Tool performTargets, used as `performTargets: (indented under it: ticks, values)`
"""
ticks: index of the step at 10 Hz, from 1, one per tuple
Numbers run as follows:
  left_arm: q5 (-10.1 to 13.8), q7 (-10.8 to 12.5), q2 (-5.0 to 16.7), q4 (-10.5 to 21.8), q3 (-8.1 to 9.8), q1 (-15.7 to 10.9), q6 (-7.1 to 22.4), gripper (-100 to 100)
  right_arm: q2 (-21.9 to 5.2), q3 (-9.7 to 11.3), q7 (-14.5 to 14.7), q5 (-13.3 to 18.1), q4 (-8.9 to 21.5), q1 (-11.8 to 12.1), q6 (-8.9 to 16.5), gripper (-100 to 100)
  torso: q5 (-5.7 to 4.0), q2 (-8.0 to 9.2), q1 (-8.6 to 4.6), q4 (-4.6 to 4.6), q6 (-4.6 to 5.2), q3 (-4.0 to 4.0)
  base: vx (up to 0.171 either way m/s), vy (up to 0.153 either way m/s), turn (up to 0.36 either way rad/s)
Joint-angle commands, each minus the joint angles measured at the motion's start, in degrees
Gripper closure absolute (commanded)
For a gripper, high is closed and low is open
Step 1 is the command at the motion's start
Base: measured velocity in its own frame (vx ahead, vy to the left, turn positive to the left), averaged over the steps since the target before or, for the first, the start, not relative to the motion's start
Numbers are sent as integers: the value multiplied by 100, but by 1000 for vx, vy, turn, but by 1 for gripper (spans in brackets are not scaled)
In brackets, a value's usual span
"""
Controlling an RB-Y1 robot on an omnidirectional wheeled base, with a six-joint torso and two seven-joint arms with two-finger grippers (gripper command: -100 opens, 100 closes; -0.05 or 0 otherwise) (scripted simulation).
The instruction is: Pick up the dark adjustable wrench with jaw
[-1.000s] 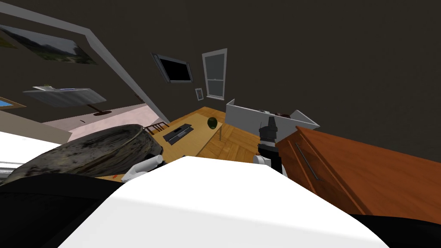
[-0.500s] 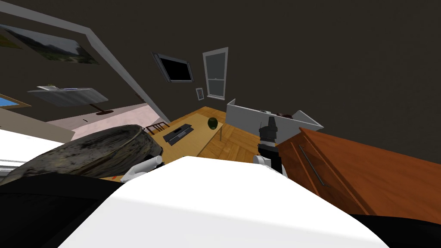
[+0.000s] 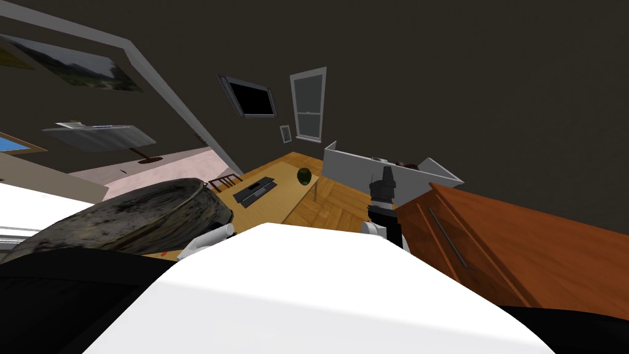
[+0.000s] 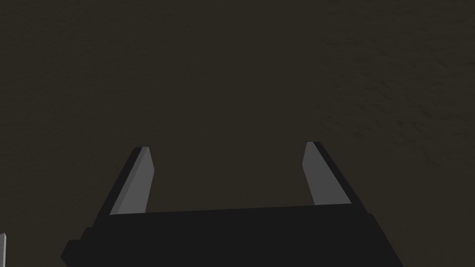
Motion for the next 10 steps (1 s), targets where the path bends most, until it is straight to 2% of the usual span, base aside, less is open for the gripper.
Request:
performTargets:
  ticks: [1, 4, 5, 6, 8, 9, 10]
  values:
    - [0, 0, 0, 0, 0, 0, 0, 100, 0, 0, 0, 0, 0, 0, 0, 0, 0, 0, 0, 0, 0, 0, 0, 0, 0]
    - [2, 1, -4, 2, -1, 1, 5, 100, 0, 0, 0, 0, 0, 0, 0, 0, 1, 0, 5, 1, 1, 0, 0, 0, 0]
    - [2, 1, -4, 2, -1, 2, 5, 0, 0, 0, 0, 0, 0, 0, 0, 0, 0, 0, 5, 1, 1, 0, 0, 0, 0]
    - [77, 19, 95, -133, 49, 33, 172, 100, 0, 0, 0, 0, 0, 0, 0, 0, 0, 0, 5, 1, 1, 0, -15, -20, -25]
    - [140, 59, 172, -311, 93, 82, 356, 100, 0, 0, 0, 0, 0, 0, 0, 0, -4, 6, -6, 3, 3, 4, -17, -31, -21]
    - [126, 43, 151, -279, 86, 82, 297, 100, 0, 0, 0, 0, 0, 0, 0, 0, -4, 6, -8, 2, 2, 4, -5, -11, -2]
    - [129, 49, 154, -297, 88, 87, 322, 0, 0, 0, 0, 0, 0, 0, 0, 0, -1, 3, -1, 1, 1, 2, 0, 0, 0]
